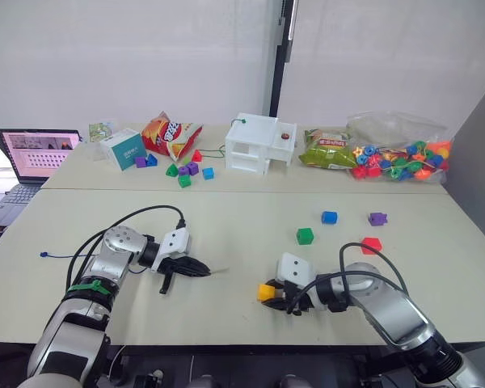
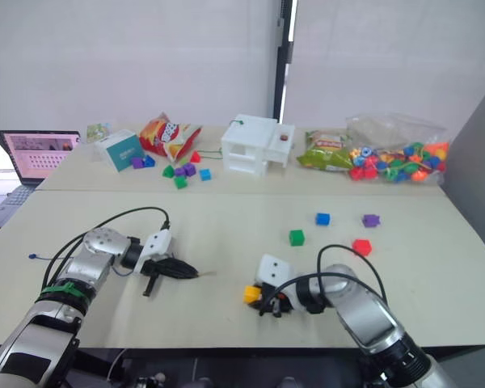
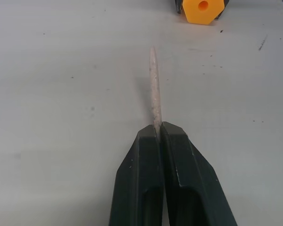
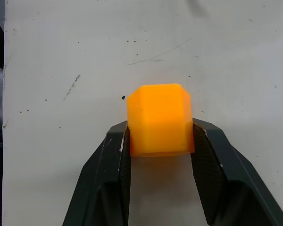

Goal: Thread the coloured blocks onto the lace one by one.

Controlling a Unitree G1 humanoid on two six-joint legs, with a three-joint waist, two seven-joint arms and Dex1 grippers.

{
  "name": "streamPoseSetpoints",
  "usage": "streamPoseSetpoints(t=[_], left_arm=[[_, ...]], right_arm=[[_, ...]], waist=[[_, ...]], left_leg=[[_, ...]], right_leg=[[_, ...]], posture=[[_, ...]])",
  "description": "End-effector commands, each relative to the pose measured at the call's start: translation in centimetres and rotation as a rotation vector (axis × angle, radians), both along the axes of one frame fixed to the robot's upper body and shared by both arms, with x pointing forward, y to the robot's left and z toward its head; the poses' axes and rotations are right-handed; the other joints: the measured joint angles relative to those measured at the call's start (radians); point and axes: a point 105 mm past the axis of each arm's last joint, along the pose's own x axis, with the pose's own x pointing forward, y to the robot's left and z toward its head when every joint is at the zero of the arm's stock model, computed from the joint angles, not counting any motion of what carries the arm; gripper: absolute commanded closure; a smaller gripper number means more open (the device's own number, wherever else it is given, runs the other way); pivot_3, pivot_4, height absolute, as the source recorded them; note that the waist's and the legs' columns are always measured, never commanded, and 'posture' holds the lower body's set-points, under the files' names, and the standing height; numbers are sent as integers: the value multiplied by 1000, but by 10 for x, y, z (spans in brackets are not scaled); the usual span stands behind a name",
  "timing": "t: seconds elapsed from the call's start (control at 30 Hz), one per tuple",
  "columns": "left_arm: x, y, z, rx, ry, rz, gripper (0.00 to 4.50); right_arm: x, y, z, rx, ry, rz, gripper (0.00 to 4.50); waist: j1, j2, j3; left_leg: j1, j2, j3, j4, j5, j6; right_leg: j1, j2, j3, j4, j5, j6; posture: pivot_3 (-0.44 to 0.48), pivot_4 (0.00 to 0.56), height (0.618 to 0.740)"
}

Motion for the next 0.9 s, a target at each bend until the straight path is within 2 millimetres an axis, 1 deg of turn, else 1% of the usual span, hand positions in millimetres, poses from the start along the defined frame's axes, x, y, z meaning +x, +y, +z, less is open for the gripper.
streamPoseSetpoints(t=[0.03, 0.1, 0.17, 0.3, 0.37, 0.43, 0.5, 0.57, 0.73, 0.9], left_arm=[[-3, -6, 35, 43, -25, -52, 4500], [-6, -7, 42, 103, 7, -37, 4500], [-10, -11, 46, 150, -15, -46, 4500], [-26, -20, 54, 178, 40, -74, 4500], [-43, -30, 51, 275, 39, -115, 4500], [-49, -33, 45, 345, 35, -106, 4500], [-50, -34, 42, 376, 42, -95, 4500], [-48, -38, 37, 394, 41, -82, 4500], [-37, -50, 29, 392, 28, -44, 4500], [-32, -64, 30, 358, 12, -44, 4500]], right_arm=[[-3, 6, 0, 0, -2, 29, 3227], [-3, 6, 0, -2, -2, 33, 3227], [-4, 6, -1, -5, -3, 39, 3227], [-4, 8, -1, -5, -3, 49, 3227], [-3, 10, -1, -17, -16, 65, 3227], [-2, 9, -2, -31, -25, 73, 3227], [-2, 9, -2, -35, -25, 76, 3227], [-2, 10, -3, -36, -25, 80, 3227], [-5, 10, -2, -40, -26, 96, 3227], [-6, 10, -2, -48, -27, 106, 3227]], waist=[[-3, -1, 0], [-6, -1, 0], [-6, 0, 0], [-7, -1, 0], [-10, -1, 0], [-9, 0, 0], [-9, -1, 1], [-9, -1, 1], [-6, -1, 1], [-5, -1, 1]], left_leg=[[-1, 0, 0, 0, 0, 0], [-2, 0, 0, 0, 0, 0], [-2, 0, -1, 0, 0, 0], [-2, 0, 0, 0, 0, 0], [-2, 1, -1, 0, 0, 0], [-2, 1, 0, 0, 0, 0], [-2, 1, 0, 0, 0, 0], [-2, 1, 0, 0, 0, 0], [-2, 0, 0, 0, 0, 0], [-2, 0, 0, 0, 0, 0]], right_leg=[[-1, 0, 0, 0, 0, 0], [-2, 0, 0, 1, 0, 0], [-2, 0, 0, 1, 0, 0], [-2, 1, 0, 0, 0, 0], [-2, 1, 0, 1, 0, 0], [-2, 1, 1, 1, 0, 0], [-2, 2, 1, 0, 0, 0], [-2, 2, 1, 0, 0, 0], [-2, 1, 1, 0, 0, 0], [-2, 1, 1, 0, 0, 0]], posture=[[0, 150, 740], [0, 150, 740], [0, 150, 740], [0, 150, 740], [0, 150, 740], [0, 150, 740], [0, 150, 740], [0, 150, 740], [0, 150, 740], [0, 150, 740]])
